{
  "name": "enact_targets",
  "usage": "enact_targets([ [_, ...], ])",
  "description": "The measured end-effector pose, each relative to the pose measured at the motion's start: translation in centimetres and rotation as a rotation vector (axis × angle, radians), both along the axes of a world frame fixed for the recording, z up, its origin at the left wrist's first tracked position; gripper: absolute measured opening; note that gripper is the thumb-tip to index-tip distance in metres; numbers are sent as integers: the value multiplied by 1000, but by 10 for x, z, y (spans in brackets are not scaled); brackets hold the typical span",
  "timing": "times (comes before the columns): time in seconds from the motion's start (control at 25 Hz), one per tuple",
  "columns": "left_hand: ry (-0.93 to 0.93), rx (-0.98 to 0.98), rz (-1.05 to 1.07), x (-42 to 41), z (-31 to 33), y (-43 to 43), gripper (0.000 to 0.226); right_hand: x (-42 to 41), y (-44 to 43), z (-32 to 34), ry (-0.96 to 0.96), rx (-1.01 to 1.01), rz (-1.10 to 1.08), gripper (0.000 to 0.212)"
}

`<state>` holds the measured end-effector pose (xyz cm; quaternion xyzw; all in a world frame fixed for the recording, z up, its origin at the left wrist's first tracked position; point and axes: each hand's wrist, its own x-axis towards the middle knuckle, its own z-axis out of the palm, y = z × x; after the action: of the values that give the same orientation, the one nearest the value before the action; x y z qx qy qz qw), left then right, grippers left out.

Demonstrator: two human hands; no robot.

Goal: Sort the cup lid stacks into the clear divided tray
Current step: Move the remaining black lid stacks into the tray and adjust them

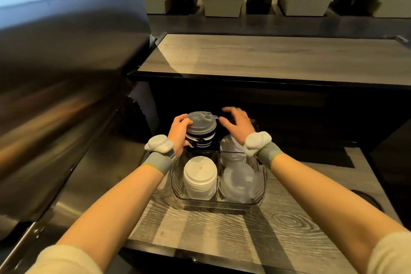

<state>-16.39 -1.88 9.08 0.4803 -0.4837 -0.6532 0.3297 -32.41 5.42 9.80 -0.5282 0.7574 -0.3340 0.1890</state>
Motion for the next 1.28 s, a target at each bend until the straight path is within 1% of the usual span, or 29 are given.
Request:
enact_targets([
  [0.04,-14,0,-8,-2,1,1,41,7,-2,10,-76,-66,90,49],
  [0.08,-30,-4,-18,-4,2,1,42,13,-4,18,-96,-66,186,55],
  [0.16,-25,-17,-46,-8,4,5,43,22,-8,25,-58,36,306,66],
  [0.2,1,-18,-59,-10,6,8,43,23,-10,23,-42,71,305,67],
  [0.28,62,-32,-96,-12,8,15,42,21,-12,17,-86,53,234,63],
  [0.36,124,-49,-153,-15,11,24,45,18,-11,13,-226,19,136,60],
  [0.44,141,-56,-186,-18,13,29,47,18,-9,12,-364,22,60,62],
  [0.52,123,-62,-201,-21,14,32,50,16,-8,9,-430,36,-1,66],
  [0.6,105,-62,-191,-23,16,36,52,11,-3,12,-479,22,-48,59],
  [0.68,102,-48,-162,-26,18,41,47,2,5,20,-540,-6,-70,48],
  [0.72,106,-31,-147,-27,20,42,45,-3,10,22,-541,-14,-71,46],
  [0.8,101,-8,-106,-28,20,42,44,-10,27,27,-468,-18,-44,43],
  [0.88,80,-19,-40,-27,16,39,44,-14,47,28,-318,8,17,41],
  [1.0,45,-39,57,-25,12,34,35,-12,79,22,-54,177,129,45],
  [1.16,-4,-57,75,-27,11,37,44,-2,101,-1,224,374,315,58],
  [1.28,-25,-65,51,-28,13,44,44,0,101,-16,398,508,409,64],
])
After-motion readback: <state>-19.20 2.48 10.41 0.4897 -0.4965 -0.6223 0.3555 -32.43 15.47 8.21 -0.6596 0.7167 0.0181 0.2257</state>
